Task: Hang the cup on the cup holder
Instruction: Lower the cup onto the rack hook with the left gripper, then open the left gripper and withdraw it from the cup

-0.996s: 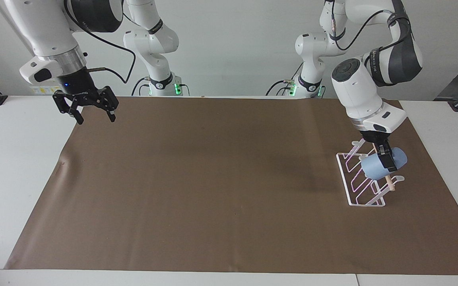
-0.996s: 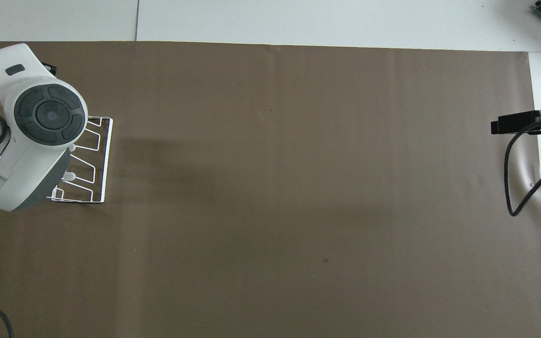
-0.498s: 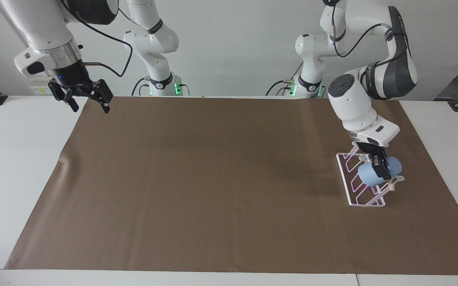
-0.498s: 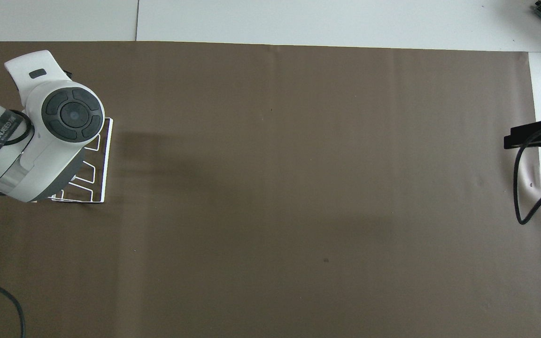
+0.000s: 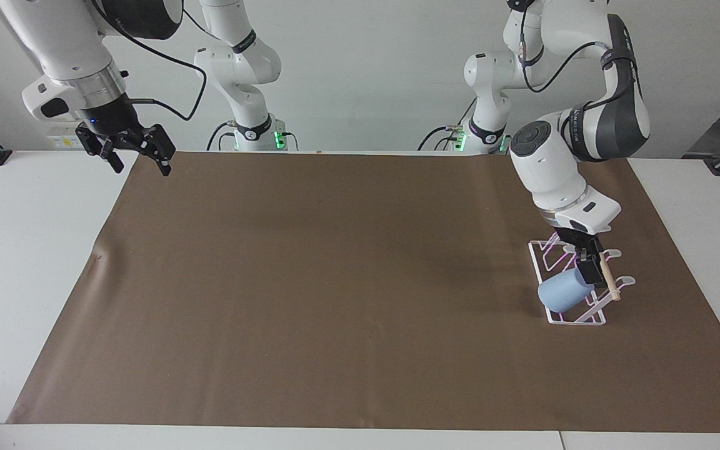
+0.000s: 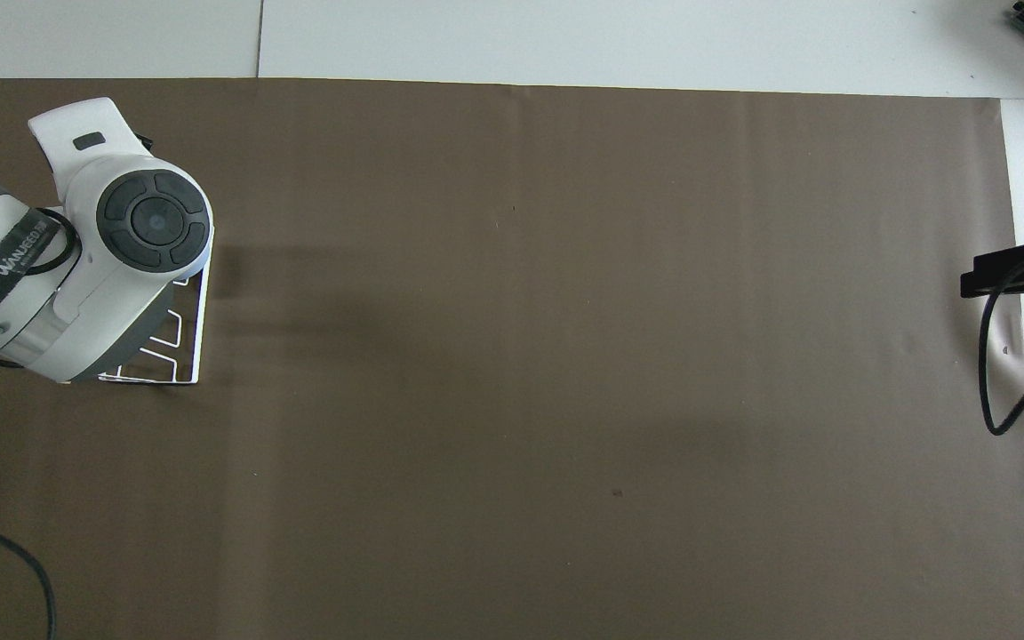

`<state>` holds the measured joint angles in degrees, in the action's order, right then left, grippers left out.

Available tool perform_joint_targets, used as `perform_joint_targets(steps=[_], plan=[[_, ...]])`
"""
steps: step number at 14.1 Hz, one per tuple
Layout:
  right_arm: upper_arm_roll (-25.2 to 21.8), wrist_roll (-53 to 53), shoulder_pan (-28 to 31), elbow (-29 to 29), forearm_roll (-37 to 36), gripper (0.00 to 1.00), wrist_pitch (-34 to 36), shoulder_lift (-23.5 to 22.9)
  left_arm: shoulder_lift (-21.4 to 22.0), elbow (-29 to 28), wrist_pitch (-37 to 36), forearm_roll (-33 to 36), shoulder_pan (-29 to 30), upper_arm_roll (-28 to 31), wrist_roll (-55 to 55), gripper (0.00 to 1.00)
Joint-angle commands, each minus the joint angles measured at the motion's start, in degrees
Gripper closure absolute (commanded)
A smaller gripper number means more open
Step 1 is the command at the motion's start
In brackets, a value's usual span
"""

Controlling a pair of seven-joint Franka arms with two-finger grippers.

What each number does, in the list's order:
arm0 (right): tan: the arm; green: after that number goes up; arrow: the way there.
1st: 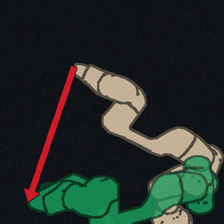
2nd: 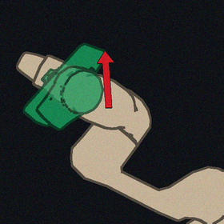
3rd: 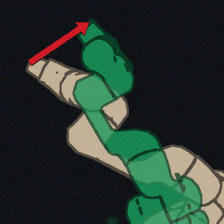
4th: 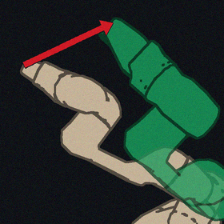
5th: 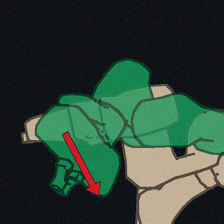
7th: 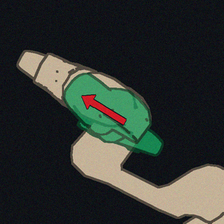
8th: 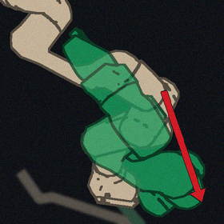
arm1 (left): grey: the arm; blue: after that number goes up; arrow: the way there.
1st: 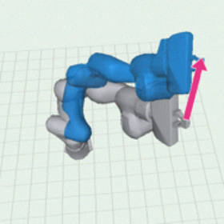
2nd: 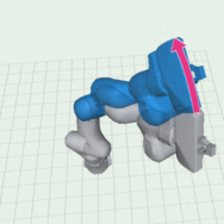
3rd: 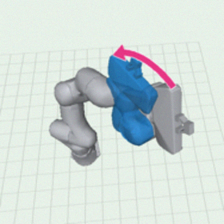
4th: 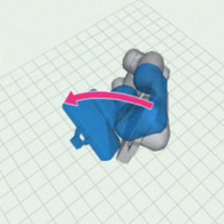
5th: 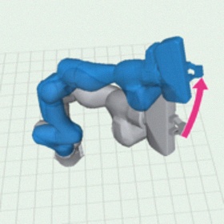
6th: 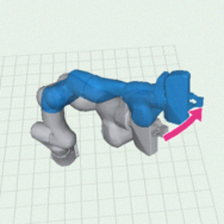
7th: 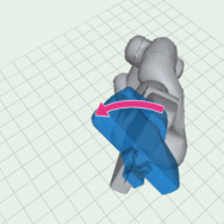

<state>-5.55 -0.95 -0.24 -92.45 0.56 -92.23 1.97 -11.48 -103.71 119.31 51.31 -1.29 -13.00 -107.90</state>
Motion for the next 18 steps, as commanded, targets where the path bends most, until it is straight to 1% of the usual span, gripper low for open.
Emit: perform_joint_targets(steps=[1,2,4,5,6,7,8,10,12,14,18], plan=[[0.71,-4.75,0.68,3.48,-0.38,0.00,3.53,-1.60,0.40,0.08,0.13,0.64,-1.25,0.17,0.50,0.00],[0.89,-5.20,0.50,3.59,-0.47,0.00,3.11,-2.48,0.40,0.52,0.22,0.46,-1.26,0.08,1.63,0.00],[1.33,-4.68,0.33,2.19,-0.47,0.00,3.11,-1.71,0.40,0.70,0.31,0.29,-1.69,-0.18,7.23,0.00],[1.33,-3.55,0.41,2.01,-0.56,0.00,3.11,-1.70,0.49,1.48,-0.21,-1.98,-2.05,-0.18,9.35,0.00],[1.24,-0.40,0.67,2.01,-0.47,0.00,3.20,-1.70,0.75,2.10,-0.31,-5.65,-2.14,-0.10,10.51,0.00],[1.24,2.24,1.20,2.01,-0.47,0.00,3.11,-1.70,1.28,2.28,-0.31,-7.69,-2.05,-0.18,12.78,0.00],[1.24,2.70,1.20,2.09,-0.47,0.00,2.94,-1.70,2.15,2.28,-0.31,-9.19,-2.05,-0.18,15.33,0.00],[1.24,2.01,0.85,2.09,-0.47,0.00,2.85,-1.70,4.17,2.11,-0.57,-14.98,-1.61,-0.18,21.82,0.00],[1.24,1.48,0.77,2.01,-0.47,0.00,2.85,-1.70,6.63,2.11,-2.76,-20.95,-1.26,-0.01,32.35,0.00],[1.15,1.47,0.59,2.01,-1.08,0.00,2.85,-1.61,9.09,1.93,-5.13,-28.16,-0.56,0.52,45.70,0.00],[1.24,1.82,0.41,1.92,-1.52,0.00,2.76,-1.61,12.26,2.11,-12.50,-37.49,1.73,0.78,71.01,0.00]])
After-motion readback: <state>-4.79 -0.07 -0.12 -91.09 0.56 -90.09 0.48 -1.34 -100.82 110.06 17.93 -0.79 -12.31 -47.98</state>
